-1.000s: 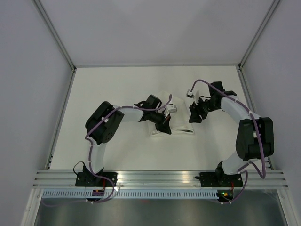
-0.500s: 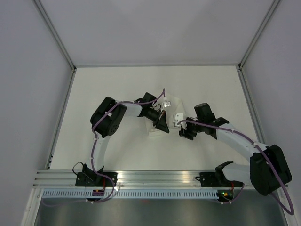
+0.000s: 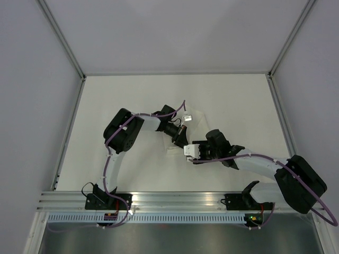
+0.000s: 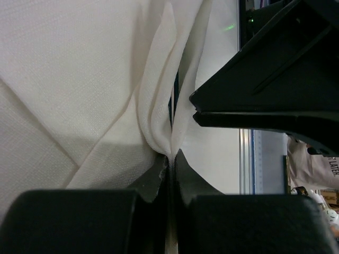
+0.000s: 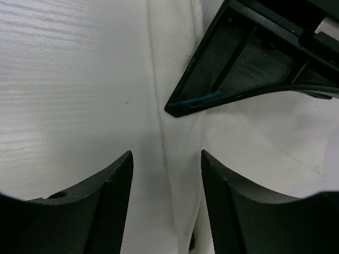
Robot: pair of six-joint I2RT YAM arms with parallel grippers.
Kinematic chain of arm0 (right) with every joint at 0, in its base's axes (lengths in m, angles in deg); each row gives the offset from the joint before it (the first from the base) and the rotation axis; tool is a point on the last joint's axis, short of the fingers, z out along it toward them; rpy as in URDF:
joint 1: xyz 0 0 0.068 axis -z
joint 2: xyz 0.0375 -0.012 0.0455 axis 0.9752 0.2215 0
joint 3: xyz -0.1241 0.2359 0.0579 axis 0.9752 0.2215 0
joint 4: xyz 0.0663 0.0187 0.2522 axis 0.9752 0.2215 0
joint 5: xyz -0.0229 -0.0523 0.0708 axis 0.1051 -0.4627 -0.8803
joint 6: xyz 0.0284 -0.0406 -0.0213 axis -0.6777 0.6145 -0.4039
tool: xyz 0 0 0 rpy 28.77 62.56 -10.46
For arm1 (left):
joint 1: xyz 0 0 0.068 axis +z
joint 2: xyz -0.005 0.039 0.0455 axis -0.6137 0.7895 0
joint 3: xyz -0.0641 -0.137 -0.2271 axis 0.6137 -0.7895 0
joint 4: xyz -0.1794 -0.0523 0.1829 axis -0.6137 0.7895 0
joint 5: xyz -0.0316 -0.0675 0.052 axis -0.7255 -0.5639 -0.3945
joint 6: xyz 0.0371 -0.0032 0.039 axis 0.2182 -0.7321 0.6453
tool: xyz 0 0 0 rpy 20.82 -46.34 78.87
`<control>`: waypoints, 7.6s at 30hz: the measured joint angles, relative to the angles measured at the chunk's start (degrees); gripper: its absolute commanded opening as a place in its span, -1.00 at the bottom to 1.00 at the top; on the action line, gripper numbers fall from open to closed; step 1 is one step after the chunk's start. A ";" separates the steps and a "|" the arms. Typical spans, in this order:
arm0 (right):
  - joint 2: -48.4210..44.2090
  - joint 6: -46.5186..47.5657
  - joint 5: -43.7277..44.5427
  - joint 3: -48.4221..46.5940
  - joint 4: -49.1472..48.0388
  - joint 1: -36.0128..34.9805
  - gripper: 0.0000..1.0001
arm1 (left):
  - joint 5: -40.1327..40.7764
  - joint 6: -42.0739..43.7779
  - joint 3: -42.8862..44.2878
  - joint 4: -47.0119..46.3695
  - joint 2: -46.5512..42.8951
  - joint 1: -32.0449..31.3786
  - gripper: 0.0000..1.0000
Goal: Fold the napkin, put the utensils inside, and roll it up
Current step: Roll the napkin at the center of the board.
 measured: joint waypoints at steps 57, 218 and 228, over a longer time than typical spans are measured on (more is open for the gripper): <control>22.08 6.08 0.26 -23.67 20.09 -3.21 -0.88 | 15.32 1.73 -7.52 -2.21 -11.96 1.11 -0.31; 9.22 -2.78 6.23 -5.33 0.26 -9.07 -0.73 | 6.40 1.33 -14.47 -10.16 -10.45 -2.91 -0.88; 10.29 -3.39 5.55 -7.91 4.48 -9.03 -0.90 | 13.35 0.87 -18.36 -10.88 -17.22 -2.43 -0.36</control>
